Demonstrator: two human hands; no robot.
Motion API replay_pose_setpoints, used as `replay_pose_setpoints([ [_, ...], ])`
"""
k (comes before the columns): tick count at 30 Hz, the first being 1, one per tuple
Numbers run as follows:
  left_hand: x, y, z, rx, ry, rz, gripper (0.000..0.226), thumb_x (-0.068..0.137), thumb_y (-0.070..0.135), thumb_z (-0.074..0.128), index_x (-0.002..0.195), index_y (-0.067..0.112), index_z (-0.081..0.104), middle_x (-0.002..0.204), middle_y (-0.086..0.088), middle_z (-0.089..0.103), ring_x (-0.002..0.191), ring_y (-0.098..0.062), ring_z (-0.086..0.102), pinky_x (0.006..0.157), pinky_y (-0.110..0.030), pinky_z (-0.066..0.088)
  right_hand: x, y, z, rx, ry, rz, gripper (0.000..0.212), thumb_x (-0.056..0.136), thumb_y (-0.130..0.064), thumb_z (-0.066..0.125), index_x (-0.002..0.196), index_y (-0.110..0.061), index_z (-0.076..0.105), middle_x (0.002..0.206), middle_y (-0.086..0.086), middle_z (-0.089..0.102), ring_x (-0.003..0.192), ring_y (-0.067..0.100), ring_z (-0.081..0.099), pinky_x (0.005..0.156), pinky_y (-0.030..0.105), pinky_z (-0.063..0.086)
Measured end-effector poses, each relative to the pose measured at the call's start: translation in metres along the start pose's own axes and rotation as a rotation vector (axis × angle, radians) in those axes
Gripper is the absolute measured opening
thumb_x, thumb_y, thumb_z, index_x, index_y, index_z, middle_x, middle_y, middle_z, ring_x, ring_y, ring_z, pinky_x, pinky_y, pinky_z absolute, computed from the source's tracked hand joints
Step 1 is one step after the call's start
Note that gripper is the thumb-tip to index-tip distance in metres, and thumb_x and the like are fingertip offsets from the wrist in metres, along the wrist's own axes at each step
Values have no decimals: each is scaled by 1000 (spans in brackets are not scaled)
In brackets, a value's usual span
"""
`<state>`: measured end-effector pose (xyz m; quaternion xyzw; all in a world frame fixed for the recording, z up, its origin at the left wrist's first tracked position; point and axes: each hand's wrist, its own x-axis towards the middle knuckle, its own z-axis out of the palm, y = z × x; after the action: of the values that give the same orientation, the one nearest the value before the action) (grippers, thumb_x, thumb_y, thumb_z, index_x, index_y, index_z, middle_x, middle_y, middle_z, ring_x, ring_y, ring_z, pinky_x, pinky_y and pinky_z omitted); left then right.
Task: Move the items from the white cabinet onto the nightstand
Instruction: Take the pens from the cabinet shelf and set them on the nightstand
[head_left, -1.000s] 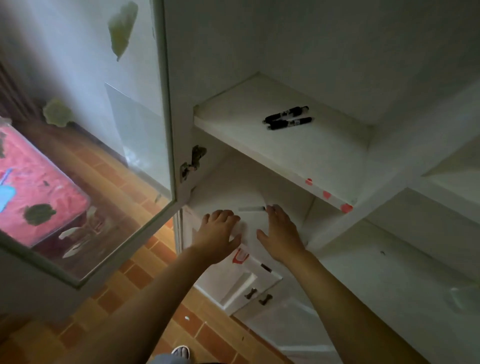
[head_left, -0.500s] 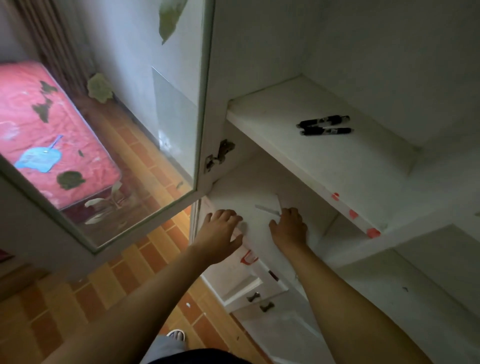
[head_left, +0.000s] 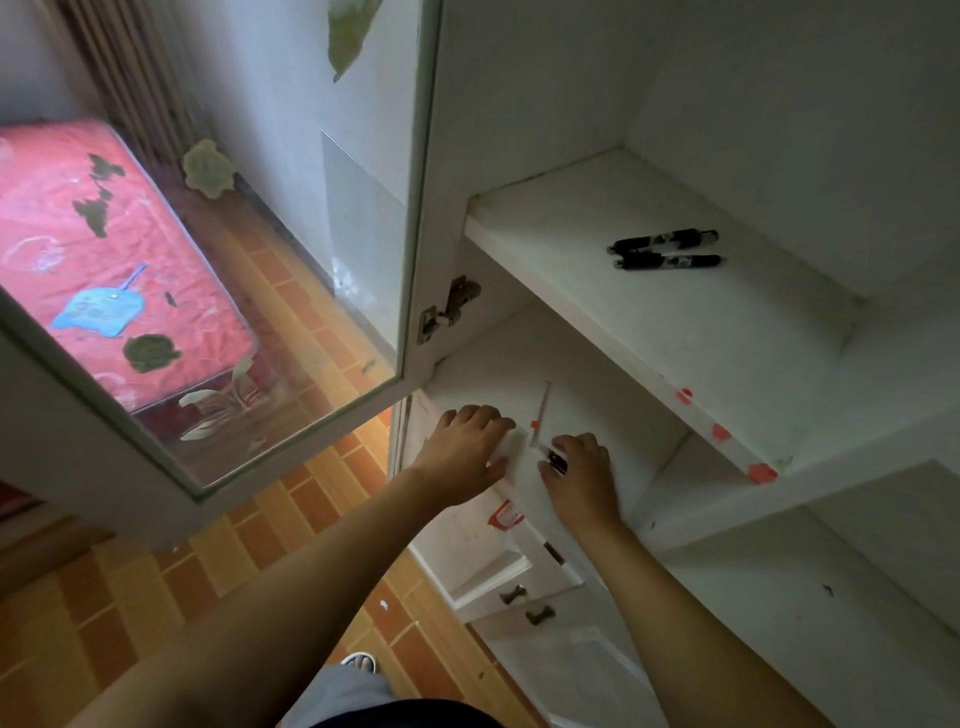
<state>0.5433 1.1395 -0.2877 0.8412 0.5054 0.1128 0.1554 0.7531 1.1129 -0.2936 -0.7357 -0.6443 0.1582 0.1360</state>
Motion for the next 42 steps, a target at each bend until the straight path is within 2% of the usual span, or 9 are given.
replay_pose_setpoints([
  [4,14,-2,3,15,-18,17,58,96,41,61,150,27,43,147,-2,50,135,-25,46,113,-43,38,0,-2,-4,72,-15,33,43,96,-19,69,138,-15,57,136,3,51,126,22,49,100,29,48],
  [9,17,-10,7,18,28,19,53,96,40,62,145,24,50,139,-2,55,128,-23,51,108,-40,41,8,-11,-8,-19,-79,-33,71,92,-37,71,154,-24,38,150,0,41,135,22,43,109,42,46],
  [15,10,-27,2,16,77,10,50,94,41,62,140,23,57,137,-4,58,126,-26,54,106,-41,44,36,-38,-5,-59,-239,-167,75,95,-46,67,157,-40,25,161,-3,28,145,23,36,115,45,42],
  [18,2,-39,-2,34,79,-20,50,94,44,61,139,22,58,140,-6,58,131,-28,52,109,-46,44,46,-51,-2,-83,-275,-164,68,97,-51,61,157,-39,31,164,-4,26,147,24,34,116,45,39],
  [22,-8,-50,-4,62,68,-55,52,97,47,58,141,19,56,147,-7,54,138,-29,46,114,-49,39,49,-60,-1,-101,-204,-155,53,101,-46,58,148,-23,50,154,1,42,136,25,46,112,43,44],
  [25,-14,-52,-4,78,71,-69,53,98,49,55,143,20,55,149,-6,52,141,-27,43,117,-47,37,47,-58,-1,-78,-146,-129,49,102,-43,57,143,-17,54,148,2,48,132,24,50,111,40,44],
  [29,-15,-46,-1,53,70,-65,53,98,50,54,144,22,54,150,-5,52,142,-27,42,118,-48,35,44,-44,-7,-89,-117,-97,44,101,-43,58,135,-15,59,139,3,55,124,25,55,105,45,48],
  [38,6,-16,-3,-4,67,11,59,97,50,56,149,26,44,151,-4,47,141,-28,41,117,-47,33,11,-8,-10,-124,-49,-56,18,100,-28,63,116,-20,67,116,-2,57,104,18,55,88,37,56],
  [42,14,-11,4,-4,37,-10,65,94,52,59,151,27,39,154,-4,42,143,-28,38,118,-46,32,-1,-1,-9,-105,-42,-4,18,103,-25,59,118,-19,68,118,0,57,105,17,53,92,37,55],
])
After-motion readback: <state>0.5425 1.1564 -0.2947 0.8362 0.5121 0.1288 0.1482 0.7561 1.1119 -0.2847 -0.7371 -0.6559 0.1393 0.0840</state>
